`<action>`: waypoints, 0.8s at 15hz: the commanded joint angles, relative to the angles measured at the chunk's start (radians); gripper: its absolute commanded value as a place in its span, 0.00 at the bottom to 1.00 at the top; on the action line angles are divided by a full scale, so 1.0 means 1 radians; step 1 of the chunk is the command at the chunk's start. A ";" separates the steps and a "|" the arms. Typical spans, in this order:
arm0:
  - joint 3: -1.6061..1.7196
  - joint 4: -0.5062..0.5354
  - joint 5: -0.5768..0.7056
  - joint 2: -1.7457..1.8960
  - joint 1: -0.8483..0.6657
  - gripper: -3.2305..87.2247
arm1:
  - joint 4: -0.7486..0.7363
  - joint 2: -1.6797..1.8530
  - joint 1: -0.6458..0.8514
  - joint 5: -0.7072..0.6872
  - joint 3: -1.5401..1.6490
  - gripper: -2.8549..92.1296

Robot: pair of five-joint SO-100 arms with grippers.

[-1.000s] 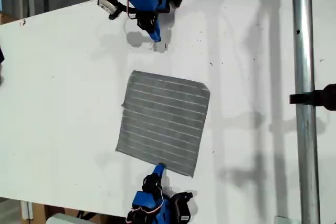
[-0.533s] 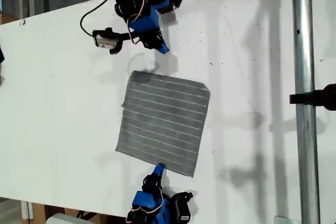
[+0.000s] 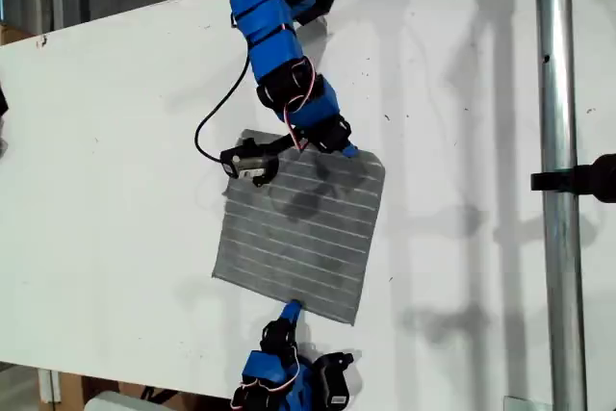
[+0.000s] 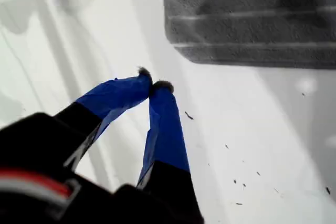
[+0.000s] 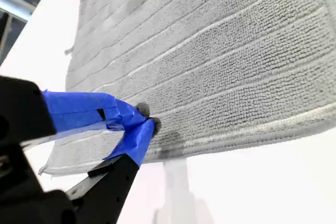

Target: Grasp corners of a towel and fold twice.

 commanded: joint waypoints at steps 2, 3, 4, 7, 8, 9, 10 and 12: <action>0.003 0.002 -0.011 0.005 -0.021 0.01 | -0.107 0.002 -0.017 -0.011 -0.020 0.42; 0.003 0.002 -0.011 0.005 -0.021 0.01 | -0.110 -0.015 -0.015 -0.025 -0.009 0.43; 0.003 0.002 -0.011 0.005 -0.021 0.01 | -0.094 -0.035 -0.009 -0.025 -0.002 0.44; 0.003 0.002 -0.009 0.005 -0.020 0.01 | -0.095 -0.123 -0.003 -0.018 0.031 0.41; 0.003 0.002 -0.009 0.005 -0.018 0.01 | -0.091 -0.156 -0.006 -0.018 0.031 0.41; 0.003 0.002 -0.011 0.005 -0.018 0.01 | -0.091 -0.189 -0.006 -0.018 0.029 0.40; 0.003 0.002 -0.011 0.005 -0.018 0.01 | -0.092 -0.212 -0.006 -0.017 0.025 0.39; 0.003 0.002 -0.011 0.005 -0.017 0.01 | -0.091 -0.235 0.000 -0.023 0.006 0.39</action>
